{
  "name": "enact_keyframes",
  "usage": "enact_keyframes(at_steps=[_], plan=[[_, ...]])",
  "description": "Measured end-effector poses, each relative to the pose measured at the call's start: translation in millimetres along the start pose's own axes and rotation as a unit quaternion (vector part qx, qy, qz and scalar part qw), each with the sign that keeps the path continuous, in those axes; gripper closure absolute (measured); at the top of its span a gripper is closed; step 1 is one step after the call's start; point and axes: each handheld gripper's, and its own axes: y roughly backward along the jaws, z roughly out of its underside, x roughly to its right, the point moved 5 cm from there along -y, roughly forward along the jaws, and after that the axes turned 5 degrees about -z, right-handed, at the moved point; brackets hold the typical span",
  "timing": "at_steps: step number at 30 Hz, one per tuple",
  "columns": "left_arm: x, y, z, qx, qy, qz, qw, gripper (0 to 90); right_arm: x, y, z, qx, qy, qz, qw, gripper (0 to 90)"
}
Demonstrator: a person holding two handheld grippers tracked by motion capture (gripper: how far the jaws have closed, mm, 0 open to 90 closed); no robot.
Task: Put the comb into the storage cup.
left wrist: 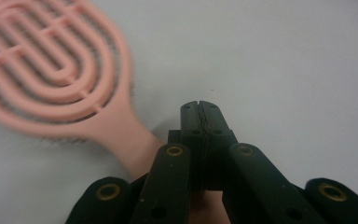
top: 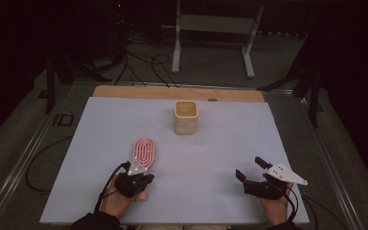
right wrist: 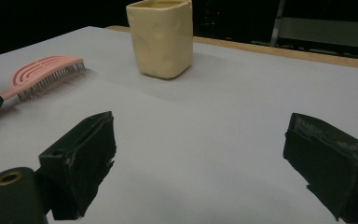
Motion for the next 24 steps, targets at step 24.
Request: enact_keyframes(at_steps=[24], plan=[[-28.5, 14.2, 9.8, 0.022, 0.045, -0.044, 0.9978, 90.0, 2.8, 0.1, 1.3, -0.01, 0.0, 0.0, 1.0, 9.1]])
